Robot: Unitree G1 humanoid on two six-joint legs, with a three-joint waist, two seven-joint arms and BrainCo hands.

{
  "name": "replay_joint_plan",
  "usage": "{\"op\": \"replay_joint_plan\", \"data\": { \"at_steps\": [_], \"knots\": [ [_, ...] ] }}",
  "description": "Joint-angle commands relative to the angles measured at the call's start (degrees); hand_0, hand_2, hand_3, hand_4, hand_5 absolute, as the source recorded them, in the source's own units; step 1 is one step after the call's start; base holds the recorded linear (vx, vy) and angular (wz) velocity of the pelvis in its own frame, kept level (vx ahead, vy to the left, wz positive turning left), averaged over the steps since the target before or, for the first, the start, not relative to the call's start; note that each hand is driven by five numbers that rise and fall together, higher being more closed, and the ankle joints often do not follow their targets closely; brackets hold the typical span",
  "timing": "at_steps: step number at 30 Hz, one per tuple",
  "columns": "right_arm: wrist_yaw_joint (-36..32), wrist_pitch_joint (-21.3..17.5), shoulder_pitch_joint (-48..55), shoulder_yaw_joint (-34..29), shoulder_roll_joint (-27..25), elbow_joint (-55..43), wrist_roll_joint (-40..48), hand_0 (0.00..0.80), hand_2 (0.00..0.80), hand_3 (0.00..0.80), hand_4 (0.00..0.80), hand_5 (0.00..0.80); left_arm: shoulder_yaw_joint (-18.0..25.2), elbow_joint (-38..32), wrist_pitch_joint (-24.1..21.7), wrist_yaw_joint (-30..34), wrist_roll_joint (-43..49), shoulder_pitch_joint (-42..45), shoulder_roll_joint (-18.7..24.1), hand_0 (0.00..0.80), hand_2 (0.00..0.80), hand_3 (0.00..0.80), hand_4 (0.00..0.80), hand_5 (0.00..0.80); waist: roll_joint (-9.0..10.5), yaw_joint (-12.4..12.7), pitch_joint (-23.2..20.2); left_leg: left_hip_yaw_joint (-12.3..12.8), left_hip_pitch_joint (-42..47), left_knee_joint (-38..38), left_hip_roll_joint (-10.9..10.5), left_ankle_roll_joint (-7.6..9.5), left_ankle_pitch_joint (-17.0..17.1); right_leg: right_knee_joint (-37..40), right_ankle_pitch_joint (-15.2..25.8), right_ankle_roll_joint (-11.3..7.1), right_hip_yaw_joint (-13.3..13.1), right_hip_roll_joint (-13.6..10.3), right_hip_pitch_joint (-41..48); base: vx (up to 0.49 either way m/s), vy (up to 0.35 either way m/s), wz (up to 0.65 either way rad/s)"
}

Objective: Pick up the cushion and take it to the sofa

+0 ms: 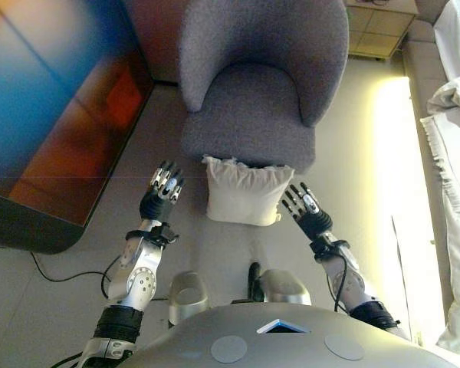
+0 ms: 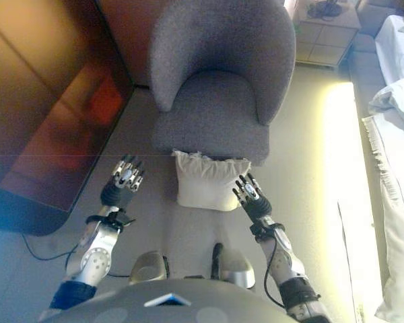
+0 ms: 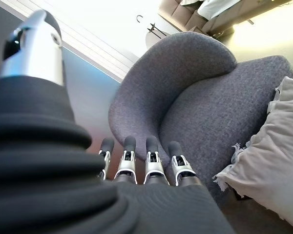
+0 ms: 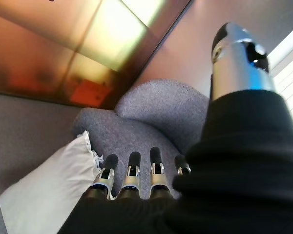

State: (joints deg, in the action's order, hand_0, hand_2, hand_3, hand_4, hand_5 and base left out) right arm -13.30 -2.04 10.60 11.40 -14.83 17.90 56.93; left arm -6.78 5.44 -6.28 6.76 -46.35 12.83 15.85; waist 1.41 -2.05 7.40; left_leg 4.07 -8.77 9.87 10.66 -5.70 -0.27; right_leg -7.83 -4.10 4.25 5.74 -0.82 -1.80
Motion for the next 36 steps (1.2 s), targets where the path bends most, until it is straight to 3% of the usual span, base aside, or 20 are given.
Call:
{"op": "replay_joint_plan", "data": {
  "at_steps": [1, 8, 12, 14, 16, 18, 20, 24, 27, 30, 32, 34, 36],
  "knots": [
    [-1.82, -1.67, 0.60, -0.70, -0.40, -5.89, 0.20, 0.000, 0.000, 0.000, 0.000, 0.000, 1.26, -6.09, -1.66, 1.36, -1.16, 0.76, 1.58, 0.000, 0.000, 0.000, 0.000, 0.000, -0.36, 2.18, 0.75, -1.33, -2.77, -8.38, 1.06, -1.99, 10.56, 1.80, -2.12, -9.03, -6.04, -1.98, 7.23, 0.373, 0.094, -0.46],
    [-3.31, -0.63, 2.52, -1.62, 0.12, -5.88, -1.18, 0.000, 0.000, 0.000, 0.000, 0.000, 4.00, -4.41, -3.12, 2.91, -1.37, 2.86, 2.35, 0.000, 0.000, 0.000, 0.000, 0.000, -1.80, 3.54, -0.33, 0.11, -4.15, -11.84, 0.03, -1.71, 11.45, 0.98, -6.98, -9.03, -6.66, -2.01, 11.25, 0.378, 0.139, -0.46],
    [-0.79, -0.33, 1.09, -0.73, 0.80, -5.45, -1.01, 0.000, 0.000, 0.000, 0.000, 0.000, 5.04, -4.47, -3.23, 2.35, -1.11, 2.77, 3.22, 0.000, 0.000, 0.000, 0.000, 0.000, -1.41, 4.78, -0.48, -1.57, -6.74, -5.02, -2.39, -0.45, 8.66, -2.01, -8.47, -9.90, -6.72, -3.83, 11.44, 0.332, 0.169, -0.18],
    [-0.84, 0.27, 0.18, -0.37, 1.26, -5.44, -0.50, 0.000, 0.000, 0.000, 0.000, 0.000, 6.01, -4.78, -2.59, 3.28, -1.60, 2.32, 3.83, 0.000, 0.000, 0.000, 0.000, 0.000, -0.52, 5.71, -1.13, -0.26, -7.85, -1.00, -3.86, 1.25, 6.20, -6.36, -6.33, -11.49, -5.25, -6.49, 11.76, 0.291, 0.188, -0.08],
    [-0.52, -0.60, -0.69, 0.37, 2.42, -5.16, -1.25, 0.000, 0.000, 0.000, 0.000, 0.000, 6.00, -4.79, -3.20, 4.39, -1.01, 2.56, 4.31, 0.000, 0.000, 0.000, 0.000, 0.000, -0.09, 6.77, -2.00, -0.01, -7.23, -0.21, -6.55, 4.25, 3.95, -16.41, 0.79, -13.57, -4.06, -9.72, 9.75, 0.283, 0.239, -0.14],
    [0.76, -1.62, -1.79, 0.95, 3.90, -3.90, -1.32, 0.000, 0.000, 0.000, 0.000, 0.000, 5.74, -4.26, -2.54, 7.45, -0.42, 2.31, 4.84, 0.000, 0.000, 0.000, 0.000, 0.000, -1.22, 7.02, -2.16, -0.29, -4.73, 0.40, -7.86, 6.19, 1.70, -29.23, 7.06, -13.39, -3.93, -11.26, 4.70, 0.318, 0.288, -0.19],
    [1.35, -1.72, -2.75, 1.50, 4.58, -3.17, -1.53, 0.000, 0.000, 0.000, 0.000, 0.000, 5.52, -4.22, -1.59, 9.54, -0.45, 1.98, 5.17, 0.000, 0.000, 0.000, 0.000, 0.000, -2.04, 6.86, -1.81, -0.56, -2.41, 0.73, -8.24, 6.86, 0.27, -35.29, 8.35, -12.62, -3.46, -12.11, 0.58, 0.294, 0.212, -0.04],
    [-0.61, -1.95, -2.63, 1.71, 4.99, -2.15, -2.37, 0.000, 0.000, 0.000, 0.000, 0.000, 6.07, -5.37, -0.93, 11.46, -1.66, 1.82, 6.16, 0.000, 0.000, 0.000, 0.000, 0.000, -1.20, 6.14, -0.29, 0.55, 1.87, 1.72, -9.43, 5.84, -2.28, -22.88, 8.86, -11.88, 1.98, -17.10, -2.55, 0.268, -0.014, -0.18],
    [-0.68, -1.35, -2.21, 1.62, 4.49, -3.56, -2.29, 0.000, 0.000, 0.000, 0.000, 0.000, 6.84, -5.42, -1.52, 11.54, -3.60, 2.16, 6.63, 0.000, 0.000, 0.000, 0.000, 0.000, -0.08, 5.06, 0.95, 1.28, 3.76, 2.85, -9.29, 4.59, -4.61, -12.31, 10.01, -12.47, 2.97, -18.85, -3.50, 0.202, -0.175, -0.29],
    [-0.90, 0.10, -3.18, 1.67, 3.57, -4.44, -1.89, 0.000, 0.000, 0.000, 0.000, 0.000, 6.85, -5.01, -3.40, 12.42, -4.49, 2.79, 7.27, 0.000, 0.000, 0.000, 0.000, 0.000, 2.39, 3.28, 2.01, 1.93, 5.32, 5.23, -8.82, 2.96, -9.30, 1.48, 15.78, -15.81, 1.76, -20.91, -6.22, 0.265, -0.283, -0.22],
    [-1.11, 0.94, -4.20, 1.38, 3.33, -3.84, -1.60, 0.000, 0.000, 0.000, 0.000, 0.000, 6.92, -5.10, -3.82, 12.84, -4.77, 3.48, 7.35, 0.000, 0.000, 0.000, 0.000, 0.000, 2.72, 2.73, 2.09, 1.23, 6.54, 5.72, -8.15, 2.50, -11.16, 4.68, 17.99, -17.07, -0.12, -20.76, -7.23, 0.325, -0.212, -0.14],
    [-1.21, 1.94, -5.33, 0.90, 3.58, -2.94, -1.70, 0.000, 0.000, 0.000, 0.000, 0.000, 7.40, -5.05, -3.99, 13.55, -4.70, 4.59, 7.00, 0.000, 0.000, 0.000, 0.000, 0.000, 2.92, 2.65, 1.69, 0.24, 7.96, 5.93, -7.18, 1.97, -12.33, 5.14, 18.30, -17.81, -1.78, -20.41, -7.34, 0.330, -0.183, 0.18],
    [-1.19, 2.83, -6.07, 0.51, 3.63, -2.63, -1.51, 0.000, 0.000, 0.000, 0.000, 0.000, 7.67, -5.35, -3.40, 14.45, -3.85, 5.37, 6.60, 0.000, 0.000, 0.000, 0.000, 0.000, 2.93, 2.69, 0.84, -0.86, 8.62, 6.19, -5.84, 1.39, -12.75, 4.02, 15.92, -18.11, -3.20, -19.25, -6.78, 0.318, -0.182, 0.41]
  ]
}}
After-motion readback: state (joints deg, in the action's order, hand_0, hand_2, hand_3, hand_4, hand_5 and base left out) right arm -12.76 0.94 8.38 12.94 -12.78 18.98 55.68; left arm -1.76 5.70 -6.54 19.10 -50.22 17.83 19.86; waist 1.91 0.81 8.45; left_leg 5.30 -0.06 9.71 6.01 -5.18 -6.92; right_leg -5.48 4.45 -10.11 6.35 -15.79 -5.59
